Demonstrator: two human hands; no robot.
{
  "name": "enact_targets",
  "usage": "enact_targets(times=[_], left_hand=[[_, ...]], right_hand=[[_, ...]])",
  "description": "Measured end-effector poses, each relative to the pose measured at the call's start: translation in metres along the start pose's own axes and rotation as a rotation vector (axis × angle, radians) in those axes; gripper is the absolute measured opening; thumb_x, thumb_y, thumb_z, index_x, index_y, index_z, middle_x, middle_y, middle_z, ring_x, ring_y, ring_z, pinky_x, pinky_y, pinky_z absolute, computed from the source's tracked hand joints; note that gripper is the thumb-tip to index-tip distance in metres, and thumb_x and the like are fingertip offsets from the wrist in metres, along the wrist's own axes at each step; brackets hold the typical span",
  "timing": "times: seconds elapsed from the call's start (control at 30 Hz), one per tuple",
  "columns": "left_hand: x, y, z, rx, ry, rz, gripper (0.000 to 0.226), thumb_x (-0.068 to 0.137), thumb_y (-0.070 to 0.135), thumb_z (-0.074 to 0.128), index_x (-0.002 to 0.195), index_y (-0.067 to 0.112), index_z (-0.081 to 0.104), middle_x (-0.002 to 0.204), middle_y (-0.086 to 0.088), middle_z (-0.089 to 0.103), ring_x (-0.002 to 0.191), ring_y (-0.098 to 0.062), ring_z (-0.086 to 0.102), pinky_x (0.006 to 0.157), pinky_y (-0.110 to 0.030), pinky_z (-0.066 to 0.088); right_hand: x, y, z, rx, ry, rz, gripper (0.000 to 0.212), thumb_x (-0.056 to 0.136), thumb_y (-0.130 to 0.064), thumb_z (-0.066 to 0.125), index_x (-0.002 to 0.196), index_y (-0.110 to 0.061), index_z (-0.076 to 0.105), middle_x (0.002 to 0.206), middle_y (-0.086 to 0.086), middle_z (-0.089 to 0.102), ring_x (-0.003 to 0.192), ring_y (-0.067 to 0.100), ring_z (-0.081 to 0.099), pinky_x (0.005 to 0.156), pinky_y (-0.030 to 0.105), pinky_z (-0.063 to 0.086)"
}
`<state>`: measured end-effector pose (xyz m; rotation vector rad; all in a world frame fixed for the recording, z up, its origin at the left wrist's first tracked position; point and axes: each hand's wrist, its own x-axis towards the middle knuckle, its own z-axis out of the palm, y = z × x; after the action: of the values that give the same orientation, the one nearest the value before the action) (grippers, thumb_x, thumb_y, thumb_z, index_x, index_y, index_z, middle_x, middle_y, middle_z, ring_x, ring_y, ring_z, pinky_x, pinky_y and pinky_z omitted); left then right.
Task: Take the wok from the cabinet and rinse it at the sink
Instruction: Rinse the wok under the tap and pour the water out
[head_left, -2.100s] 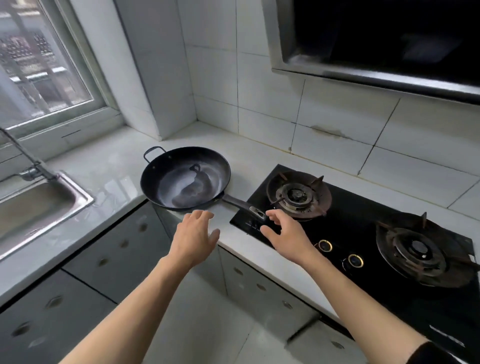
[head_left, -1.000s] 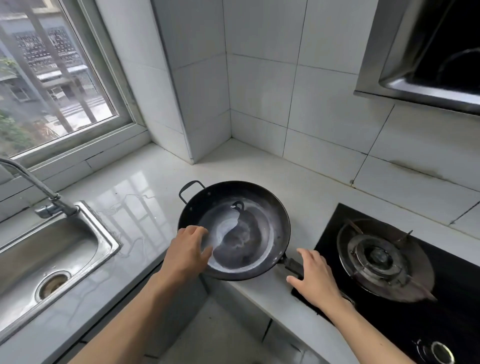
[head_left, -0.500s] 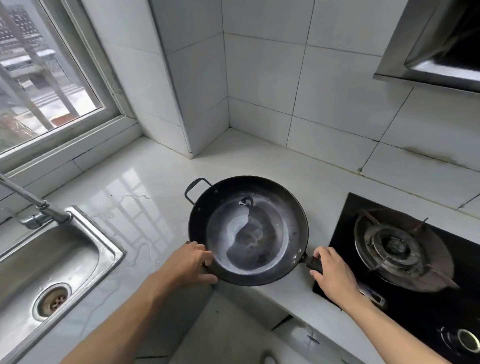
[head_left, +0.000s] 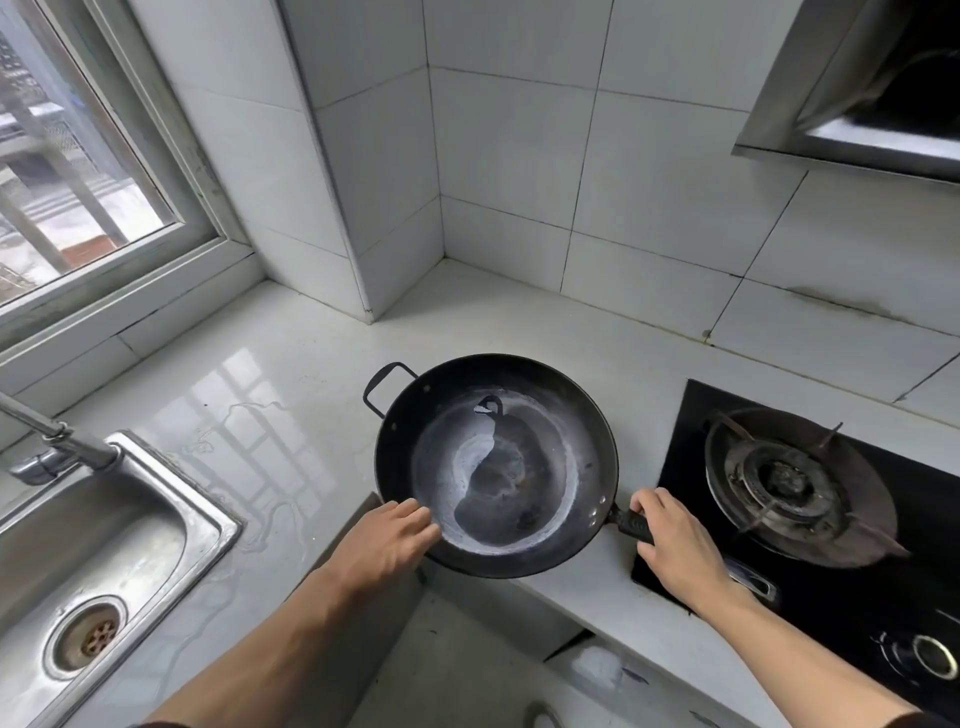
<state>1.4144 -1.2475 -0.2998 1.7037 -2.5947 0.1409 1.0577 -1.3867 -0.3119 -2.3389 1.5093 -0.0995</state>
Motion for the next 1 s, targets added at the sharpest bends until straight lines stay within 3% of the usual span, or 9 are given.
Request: enact_targets(times=[0.17, 0.33, 0.47, 0.6, 0.7, 0.8, 1.0], left_hand=[[-0.004, 0.003, 0.003, -0.004, 0.056, 0.004, 0.011, 0.085, 0.012, 0.049, 0.082, 0.022, 0.045, 0.074, 0.007, 0.046, 0.067, -0.014, 0.044, 0.058, -0.024, 0.04], [-0.003, 0.01, 0.002, 0.068, 0.07, -0.012, 0.014, 0.088, 0.01, 0.047, 0.09, 0.019, 0.057, 0.079, 0.004, 0.053, 0.071, -0.017, 0.051, 0.065, -0.026, 0.047], [-0.009, 0.02, -0.008, 0.099, 0.085, -0.068, 0.022, 0.087, 0.003, 0.041, 0.089, 0.016, 0.059, 0.077, 0.002, 0.054, 0.068, -0.019, 0.053, 0.063, -0.028, 0.05], [-0.023, 0.028, -0.028, 0.095, 0.068, -0.139, 0.022, 0.077, 0.0, 0.054, 0.091, 0.015, 0.062, 0.08, 0.001, 0.059, 0.069, -0.02, 0.056, 0.063, -0.029, 0.052], [-0.042, 0.034, -0.045, 0.109, 0.037, -0.234, 0.031, 0.067, 0.0, 0.069, 0.095, 0.015, 0.067, 0.087, 0.001, 0.062, 0.075, -0.02, 0.06, 0.069, -0.03, 0.053], [-0.073, 0.041, -0.064, 0.135, 0.015, -0.335, 0.027, 0.075, 0.005, 0.06, 0.098, 0.015, 0.067, 0.092, 0.0, 0.063, 0.082, -0.02, 0.061, 0.075, -0.031, 0.053], [-0.145, 0.052, -0.089, 0.178, 0.039, -0.527, 0.026, 0.072, 0.002, 0.072, 0.093, 0.015, 0.066, 0.089, 0.001, 0.062, 0.078, -0.021, 0.06, 0.07, -0.03, 0.051]], right_hand=[[0.004, 0.004, -0.002, -0.02, 0.006, -0.034, 0.044, 0.075, -0.006, 0.072, 0.101, -0.025, 0.042, 0.1, -0.007, 0.052, 0.087, 0.017, 0.052, 0.068, 0.029, 0.043], [0.015, 0.007, -0.011, -0.068, 0.02, -0.081, 0.04, 0.077, -0.007, 0.069, 0.104, -0.022, 0.044, 0.1, -0.003, 0.055, 0.093, 0.02, 0.053, 0.071, 0.031, 0.045], [0.027, 0.005, -0.018, -0.078, 0.017, -0.136, 0.037, 0.079, -0.008, 0.068, 0.104, -0.023, 0.044, 0.098, -0.003, 0.055, 0.092, 0.02, 0.054, 0.07, 0.03, 0.045], [0.045, -0.009, -0.027, -0.051, 0.014, -0.212, 0.039, 0.077, -0.007, 0.068, 0.106, -0.023, 0.047, 0.096, -0.002, 0.056, 0.091, 0.021, 0.055, 0.073, 0.036, 0.049], [0.062, -0.03, -0.032, -0.032, 0.013, -0.302, 0.04, 0.076, -0.006, 0.069, 0.108, -0.021, 0.05, 0.097, 0.0, 0.059, 0.093, 0.023, 0.055, 0.076, 0.036, 0.049], [0.073, -0.063, -0.032, -0.031, 0.008, -0.402, 0.04, 0.073, -0.004, 0.066, 0.107, -0.019, 0.05, 0.097, 0.002, 0.059, 0.094, 0.025, 0.055, 0.074, 0.036, 0.047], [0.075, -0.143, -0.023, 0.015, 0.009, -0.59, 0.037, 0.069, 0.001, 0.06, 0.096, -0.021, 0.048, 0.084, 0.0, 0.054, 0.084, 0.026, 0.052, 0.065, 0.036, 0.044]])
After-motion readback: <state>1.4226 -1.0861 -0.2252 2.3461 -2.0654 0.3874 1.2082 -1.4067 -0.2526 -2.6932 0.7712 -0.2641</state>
